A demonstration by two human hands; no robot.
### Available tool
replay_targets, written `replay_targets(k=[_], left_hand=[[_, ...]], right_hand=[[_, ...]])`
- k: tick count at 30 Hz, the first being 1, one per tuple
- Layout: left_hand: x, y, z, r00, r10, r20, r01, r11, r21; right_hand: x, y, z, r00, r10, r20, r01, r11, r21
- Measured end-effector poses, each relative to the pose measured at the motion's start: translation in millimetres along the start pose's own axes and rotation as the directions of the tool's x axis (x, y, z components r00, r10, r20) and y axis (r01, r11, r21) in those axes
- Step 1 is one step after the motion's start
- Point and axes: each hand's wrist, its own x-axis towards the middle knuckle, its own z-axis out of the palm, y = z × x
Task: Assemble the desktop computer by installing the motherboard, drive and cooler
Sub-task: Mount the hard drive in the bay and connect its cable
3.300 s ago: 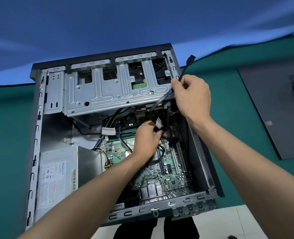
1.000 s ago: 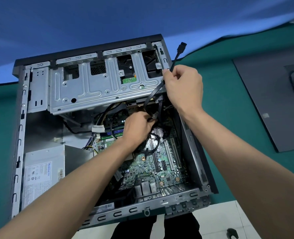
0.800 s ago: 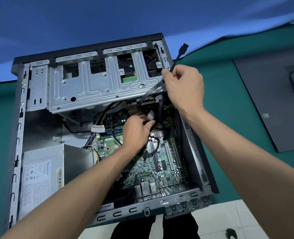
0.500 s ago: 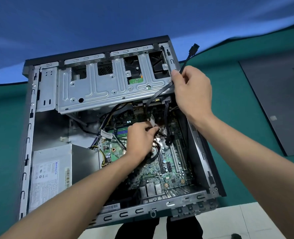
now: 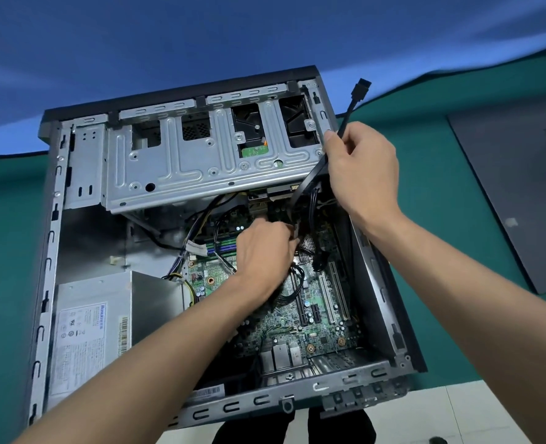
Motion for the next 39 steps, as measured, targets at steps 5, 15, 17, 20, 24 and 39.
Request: replay_targets(k=[5, 15, 17, 20, 24, 39], left_hand=[[4, 0, 1, 0.996, 0.085, 0.012, -0.085, 0.996, -0.04], [24, -1, -1, 0.983, -0.141, 0.122, 0.182, 0.866, -0.465], [25, 0, 2, 0.978, -0.168, 0.121, 0.206, 0.845, -0.493], [26, 1, 6, 0.968, -0.218, 0.128, 0.252, 0.795, -0.552], [30, 0, 7, 0.956, -0.253, 0.149, 0.292, 0.772, -0.565], [29, -1, 10, 0.971, -0.197, 0.134, 0.238, 0.831, -0.503]], right_hand=[[2, -1, -1, 1.0, 0.016, 0.003, -0.016, 1.0, 0.005], [1, 0, -1, 1.0, 0.021, -0.004, -0.021, 1.0, 0.0], [0, -1, 0, 1.0, 0.018, -0.003, -0.018, 1.0, 0.003], [1, -1, 0, 1.0, 0.015, -0.006, -0.015, 1.0, 0.001], [1, 0, 0, 1.0, 0.015, -0.006, -0.015, 1.0, -0.003], [3, -1, -1, 0.999, 0.037, 0.012, -0.037, 0.999, 0.033]])
